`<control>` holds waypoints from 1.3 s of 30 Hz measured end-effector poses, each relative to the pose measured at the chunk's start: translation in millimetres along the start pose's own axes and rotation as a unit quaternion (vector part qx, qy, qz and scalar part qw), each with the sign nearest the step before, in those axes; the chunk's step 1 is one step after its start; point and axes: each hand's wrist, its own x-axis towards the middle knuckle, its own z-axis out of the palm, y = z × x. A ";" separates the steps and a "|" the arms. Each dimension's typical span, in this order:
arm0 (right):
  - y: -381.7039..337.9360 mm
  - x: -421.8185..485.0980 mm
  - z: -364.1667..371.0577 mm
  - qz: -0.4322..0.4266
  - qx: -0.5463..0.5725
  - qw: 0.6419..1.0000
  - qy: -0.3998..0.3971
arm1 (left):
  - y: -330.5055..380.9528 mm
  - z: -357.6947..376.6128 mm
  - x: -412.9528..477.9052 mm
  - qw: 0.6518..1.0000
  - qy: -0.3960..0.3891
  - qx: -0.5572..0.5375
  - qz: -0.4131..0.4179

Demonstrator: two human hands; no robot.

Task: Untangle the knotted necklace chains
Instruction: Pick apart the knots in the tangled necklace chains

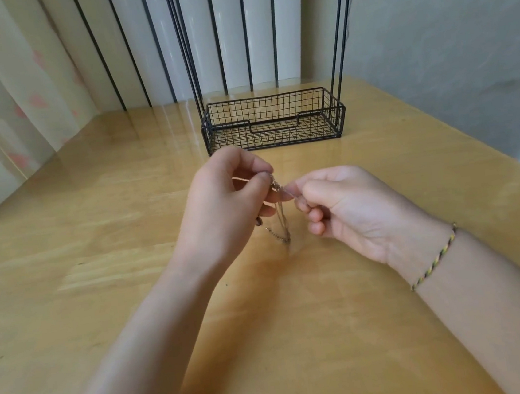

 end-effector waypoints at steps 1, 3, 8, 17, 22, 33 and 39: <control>-0.3 -0.1 0.1 -0.002 -0.002 1.000 0.004 | 0.5 -0.6 0.4 1.000 0.005 -0.016 -0.010; -0.5 0.8 0.4 -0.004 0.002 1.000 0.014 | 1.3 0.2 0.2 0.998 0.003 -0.058 -0.033; -2.7 2.1 -0.6 0.007 0.070 0.998 -0.001 | 3.5 3.4 1.3 0.978 -0.006 -0.179 -0.111; -7.3 -1.1 -2.4 0.021 0.237 0.971 -0.032 | -1.6 3.7 0.6 1.000 -0.003 -0.001 0.002; -6.0 1.0 -2.1 0.028 0.265 0.963 -0.033 | -1.3 6.5 0.1 0.999 0.032 0.004 -0.007; 1.4 7.3 1.2 0.067 0.231 0.971 -0.001 | -0.2 7.5 3.1 0.969 0.081 -0.219 -0.085; 1.4 8.8 2.0 0.039 0.317 0.947 0.007 | -6.1 6.7 3.5 0.990 0.040 -0.133 -0.030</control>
